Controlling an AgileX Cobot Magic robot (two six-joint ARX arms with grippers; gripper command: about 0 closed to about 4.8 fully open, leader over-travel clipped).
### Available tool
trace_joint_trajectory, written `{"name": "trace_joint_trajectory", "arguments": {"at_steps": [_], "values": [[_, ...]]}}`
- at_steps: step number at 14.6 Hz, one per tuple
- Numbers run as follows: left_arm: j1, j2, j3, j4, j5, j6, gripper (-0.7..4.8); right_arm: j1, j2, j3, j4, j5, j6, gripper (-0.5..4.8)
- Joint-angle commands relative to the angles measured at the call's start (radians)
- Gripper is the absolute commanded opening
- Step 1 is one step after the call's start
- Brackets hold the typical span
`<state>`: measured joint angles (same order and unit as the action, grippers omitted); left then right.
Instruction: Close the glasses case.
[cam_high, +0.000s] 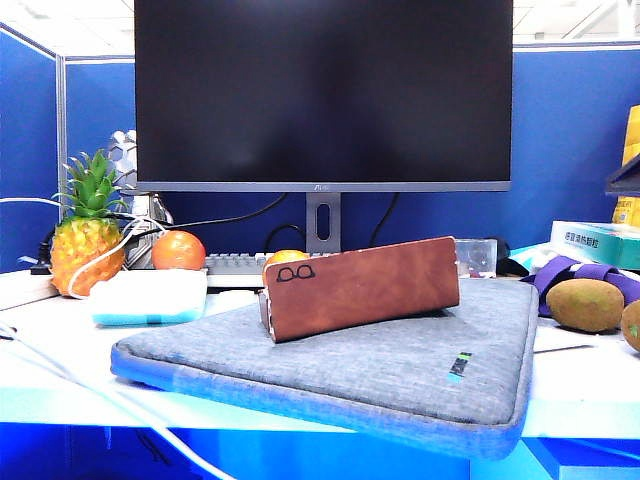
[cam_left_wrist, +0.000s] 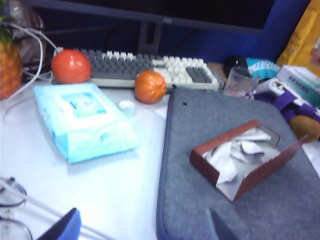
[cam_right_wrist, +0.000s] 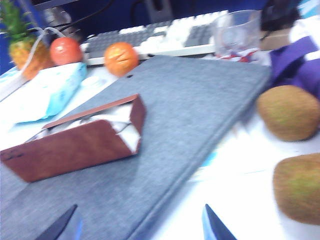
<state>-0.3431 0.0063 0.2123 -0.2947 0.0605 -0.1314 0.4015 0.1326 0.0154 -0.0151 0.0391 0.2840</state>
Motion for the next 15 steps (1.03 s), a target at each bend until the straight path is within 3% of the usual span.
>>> {"name": "trace_joint_trajectory", "arguments": {"at_steps": [1,5,7,8,11,13,14,15], "values": [[0.001,-0.001,0.003,0.023,0.005,0.000,3.32,0.000,-0.001,0.002,0.018,0.038,0.003,3.15],[0.001,-0.001,0.004,0.085,0.007,-0.018,3.32,0.000,-0.001,0.002,0.029,0.027,0.005,3.15],[0.001,0.024,0.004,0.145,0.008,-0.142,3.37,0.000,-0.001,0.002,0.087,0.007,0.053,3.16],[0.001,0.048,0.004,0.161,0.016,-0.160,3.37,0.000,0.000,0.002,0.130,0.008,0.083,3.16],[0.001,0.218,0.019,0.215,0.050,-0.152,3.37,0.000,0.006,0.002,0.229,0.010,0.084,3.19],[0.001,0.396,0.060,0.311,0.111,-0.074,3.37,0.001,0.007,0.003,0.229,0.010,0.083,3.06],[0.001,0.489,0.099,0.341,0.129,-0.016,3.37,0.000,0.007,0.003,0.231,0.010,0.082,2.28],[0.001,0.574,0.139,0.354,0.129,0.034,3.37,0.001,0.007,0.004,0.258,0.009,0.076,0.01]]}}
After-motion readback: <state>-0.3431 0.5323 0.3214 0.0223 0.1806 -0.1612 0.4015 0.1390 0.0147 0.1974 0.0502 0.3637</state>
